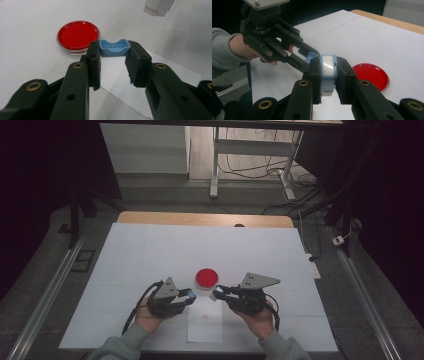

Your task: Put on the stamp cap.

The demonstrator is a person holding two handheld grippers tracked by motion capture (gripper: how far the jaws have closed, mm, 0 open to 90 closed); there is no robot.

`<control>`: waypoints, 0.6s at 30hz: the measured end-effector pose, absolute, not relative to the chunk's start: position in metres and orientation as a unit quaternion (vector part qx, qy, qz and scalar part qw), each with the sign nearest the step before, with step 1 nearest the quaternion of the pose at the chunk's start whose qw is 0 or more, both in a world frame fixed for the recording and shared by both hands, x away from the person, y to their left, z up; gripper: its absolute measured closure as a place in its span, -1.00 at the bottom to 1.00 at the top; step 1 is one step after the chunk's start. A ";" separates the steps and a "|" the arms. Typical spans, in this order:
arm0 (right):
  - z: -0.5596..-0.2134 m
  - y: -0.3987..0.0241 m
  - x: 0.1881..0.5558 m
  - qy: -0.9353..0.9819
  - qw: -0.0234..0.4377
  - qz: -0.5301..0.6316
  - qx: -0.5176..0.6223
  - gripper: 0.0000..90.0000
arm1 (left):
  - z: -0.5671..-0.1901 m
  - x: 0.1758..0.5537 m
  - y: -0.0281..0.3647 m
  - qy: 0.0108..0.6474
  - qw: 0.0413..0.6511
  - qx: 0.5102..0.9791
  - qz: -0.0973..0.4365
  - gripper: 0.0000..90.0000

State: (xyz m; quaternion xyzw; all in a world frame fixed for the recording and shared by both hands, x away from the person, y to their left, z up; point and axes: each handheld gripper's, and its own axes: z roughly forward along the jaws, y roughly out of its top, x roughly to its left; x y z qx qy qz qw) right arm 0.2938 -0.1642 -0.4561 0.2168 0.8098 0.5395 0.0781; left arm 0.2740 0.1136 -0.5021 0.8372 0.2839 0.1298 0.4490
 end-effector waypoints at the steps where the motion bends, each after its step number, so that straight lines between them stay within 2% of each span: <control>1: -0.456 -0.164 0.294 0.810 0.077 0.540 0.217 0.67 | -0.503 0.274 0.112 0.284 0.449 0.838 0.128 0.45; 18: -0.457 -0.164 0.293 0.809 0.078 0.542 0.216 0.67 | -0.506 0.272 0.098 0.269 0.443 0.847 0.121 0.45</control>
